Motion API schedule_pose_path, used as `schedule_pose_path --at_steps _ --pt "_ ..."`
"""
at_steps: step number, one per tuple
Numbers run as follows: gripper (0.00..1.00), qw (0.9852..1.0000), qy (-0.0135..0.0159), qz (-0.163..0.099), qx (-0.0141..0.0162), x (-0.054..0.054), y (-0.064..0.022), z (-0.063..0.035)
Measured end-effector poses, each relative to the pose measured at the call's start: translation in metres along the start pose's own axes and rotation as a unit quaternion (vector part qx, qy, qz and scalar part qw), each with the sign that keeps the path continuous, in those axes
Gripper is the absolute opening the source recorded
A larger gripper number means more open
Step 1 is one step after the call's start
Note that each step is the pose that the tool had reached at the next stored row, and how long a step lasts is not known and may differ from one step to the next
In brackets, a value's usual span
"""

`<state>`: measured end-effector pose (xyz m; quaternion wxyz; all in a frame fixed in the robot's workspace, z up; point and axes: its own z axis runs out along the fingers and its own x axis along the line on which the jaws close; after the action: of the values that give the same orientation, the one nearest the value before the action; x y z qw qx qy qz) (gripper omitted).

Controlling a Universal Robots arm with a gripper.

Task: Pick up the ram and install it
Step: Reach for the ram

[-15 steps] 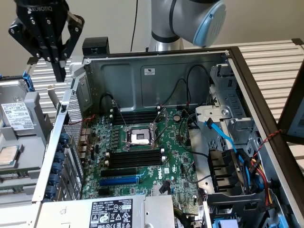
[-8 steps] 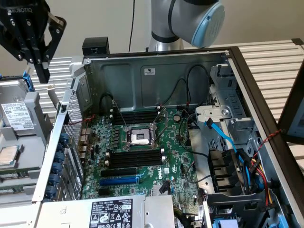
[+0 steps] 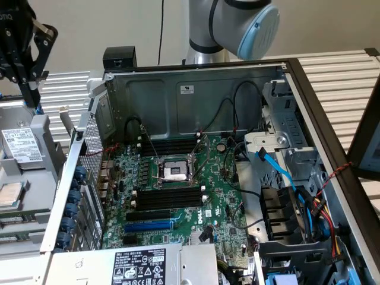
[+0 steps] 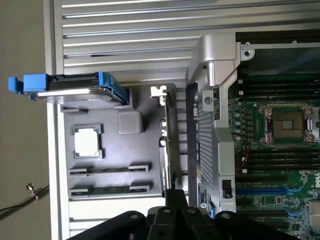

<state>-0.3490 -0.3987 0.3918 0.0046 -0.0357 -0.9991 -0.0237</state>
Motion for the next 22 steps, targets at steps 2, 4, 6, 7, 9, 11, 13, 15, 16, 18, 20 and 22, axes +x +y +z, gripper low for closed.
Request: schedule_pose_path --at_steps 2,4,6,7,9,11,13,15,16,18,20,22 --pt "0.11 1.0000 0.0002 0.000 0.0000 0.009 -0.0007 0.0003" --pt "0.11 1.0000 0.0005 0.000 0.0000 0.018 -0.0013 0.0007" --pt "0.11 1.0000 0.0008 -0.001 0.0001 0.027 -0.0020 0.0010" --pt "0.11 1.0000 0.0008 -0.001 0.0001 0.032 -0.0024 0.0012" --pt "0.11 1.0000 0.0009 -0.002 0.0001 0.040 -0.0029 0.0014" --pt "0.11 1.0000 0.0011 -0.004 0.0001 0.046 -0.0034 0.0015" --pt "0.11 1.0000 0.0012 -0.006 0.0001 0.053 -0.0039 0.0017" --pt "0.11 0.9999 0.0014 -0.010 0.0003 0.058 -0.0042 0.0018" --pt "0.11 0.9999 0.0015 -0.013 0.0004 0.059 -0.0043 0.0018" --pt "0.11 0.9998 0.0018 -0.020 0.0008 0.062 -0.0045 0.0018" --pt "0.11 0.9997 0.0020 -0.026 0.0010 0.065 -0.0048 0.0019" --pt "0.11 0.9993 0.0025 -0.037 0.0011 0.067 -0.0049 0.0020"
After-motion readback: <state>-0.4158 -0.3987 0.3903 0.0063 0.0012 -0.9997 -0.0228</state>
